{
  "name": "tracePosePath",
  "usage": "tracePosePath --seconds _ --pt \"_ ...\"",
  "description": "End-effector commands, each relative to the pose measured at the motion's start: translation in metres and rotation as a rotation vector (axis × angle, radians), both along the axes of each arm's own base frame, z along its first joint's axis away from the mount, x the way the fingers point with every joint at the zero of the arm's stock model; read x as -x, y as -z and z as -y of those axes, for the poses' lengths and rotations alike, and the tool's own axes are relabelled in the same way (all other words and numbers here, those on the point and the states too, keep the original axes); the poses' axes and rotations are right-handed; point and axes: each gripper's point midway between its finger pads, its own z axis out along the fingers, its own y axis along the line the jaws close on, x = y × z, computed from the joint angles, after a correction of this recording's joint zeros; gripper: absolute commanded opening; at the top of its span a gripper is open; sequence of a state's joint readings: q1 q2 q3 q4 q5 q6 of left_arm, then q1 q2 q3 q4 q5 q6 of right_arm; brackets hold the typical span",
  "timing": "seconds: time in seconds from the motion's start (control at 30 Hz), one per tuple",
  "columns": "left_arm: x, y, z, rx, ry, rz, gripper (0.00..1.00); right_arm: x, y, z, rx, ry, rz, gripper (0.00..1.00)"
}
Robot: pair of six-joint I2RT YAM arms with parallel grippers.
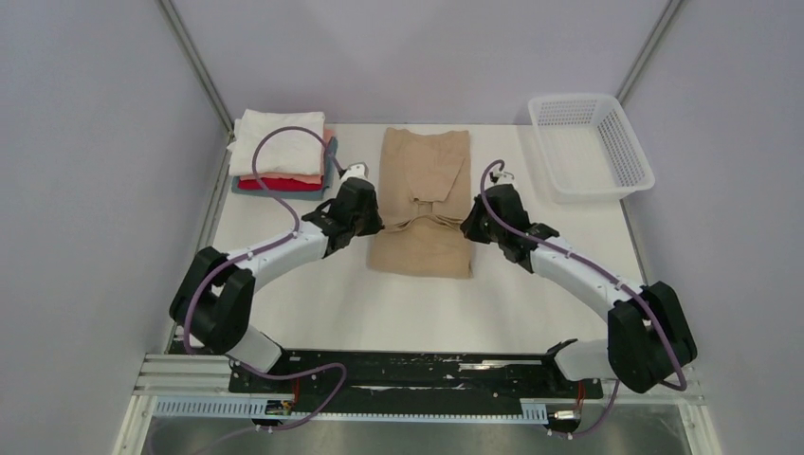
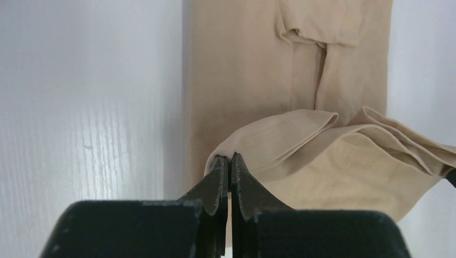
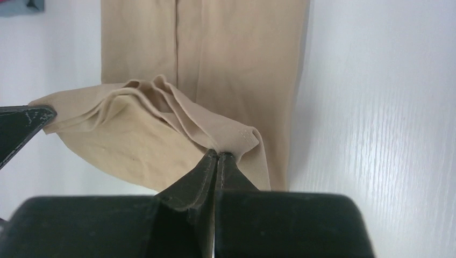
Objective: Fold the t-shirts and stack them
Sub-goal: Fold the folded rectangular tshirt in 1/3 of the way
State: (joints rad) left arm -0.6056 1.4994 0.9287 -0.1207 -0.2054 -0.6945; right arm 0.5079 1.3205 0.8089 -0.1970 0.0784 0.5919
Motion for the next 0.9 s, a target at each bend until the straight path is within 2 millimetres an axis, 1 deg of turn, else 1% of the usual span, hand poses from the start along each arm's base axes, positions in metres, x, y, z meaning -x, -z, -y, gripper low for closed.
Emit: tracePosePath --seconds 0.0,0.07,0.13,0.3,0.33,0.47,0.53,0.6,0.67,0.7,0.73,0.8,0.83,0.87 --pt "-0.034 -0.015 -0.003 -0.013 0.007 0.050 0.00 -0.041 -0.023 -0.002 -0.009 -0.002 0.104 0.00" --pt "-0.045 -0.017 -0.001 -0.016 0.025 0.059 0.00 -0.049 -0.017 -0.002 -0.003 -0.008 0.091 0.00" --pt "-0.052 -0.008 -0.001 -0.030 0.033 0.037 0.00 -0.055 -0.011 -0.001 0.005 -0.005 0.075 0.00" --pt "-0.066 -0.001 0.003 -0.026 0.066 0.016 0.00 -0.071 -0.006 0.005 0.016 0.012 0.069 0.00" --pt "-0.071 -0.001 0.004 -0.023 0.069 0.017 0.02 -0.074 -0.006 0.007 0.018 0.017 0.070 0.00" --pt "-0.081 0.003 0.008 -0.012 0.094 0.004 0.05 -0.084 -0.001 0.013 0.018 0.027 0.059 0.00" --pt "-0.086 0.004 0.009 -0.013 0.099 0.002 0.07 -0.088 0.002 0.008 -0.001 -0.002 0.051 0.00" --pt "-0.091 0.007 0.007 -0.021 0.089 -0.002 0.10 -0.094 0.008 0.010 0.000 -0.008 0.041 0.00" --pt "-0.097 0.009 0.005 -0.020 0.085 -0.005 0.17 -0.101 0.016 0.013 -0.010 0.005 0.012 0.00" --pt "-0.099 0.009 0.004 -0.012 0.088 -0.010 0.26 -0.103 0.021 0.015 -0.023 0.014 -0.003 0.01" --pt "-0.104 0.011 0.005 -0.014 0.092 -0.010 0.31 -0.107 0.023 0.016 -0.033 0.019 -0.010 0.03" --pt "-0.109 0.011 0.007 -0.007 0.114 -0.017 0.42 -0.120 0.020 0.022 -0.026 0.030 0.007 0.08" --pt "-0.112 0.009 0.008 0.003 0.129 -0.017 0.54 -0.127 0.017 0.025 -0.017 0.031 0.023 0.18" --pt "-0.116 0.004 0.010 0.003 0.147 -0.005 0.64 -0.134 0.012 0.025 -0.010 0.022 0.040 0.32"
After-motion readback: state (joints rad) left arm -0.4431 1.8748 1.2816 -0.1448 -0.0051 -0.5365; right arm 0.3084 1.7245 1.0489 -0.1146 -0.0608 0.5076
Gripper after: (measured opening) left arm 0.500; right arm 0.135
